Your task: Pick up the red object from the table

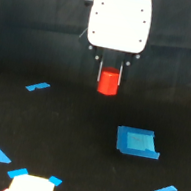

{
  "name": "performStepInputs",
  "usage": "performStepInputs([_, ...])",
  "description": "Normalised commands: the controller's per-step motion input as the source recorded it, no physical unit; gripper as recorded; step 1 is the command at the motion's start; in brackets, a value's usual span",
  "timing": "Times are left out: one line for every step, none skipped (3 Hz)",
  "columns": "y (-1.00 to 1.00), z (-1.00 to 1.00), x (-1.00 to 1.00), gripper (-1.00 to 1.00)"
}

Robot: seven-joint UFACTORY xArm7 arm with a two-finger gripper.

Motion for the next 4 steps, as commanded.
performStepInputs([-0.6, 0.24, -0.2, -1.0])
performStepInputs([-0.21, -0.21, -0.22, -0.9])
performStepInputs([-0.2, 0.01, -0.39, -1.0])
performStepInputs([-0.52, -0.24, -0.22, -1.0])
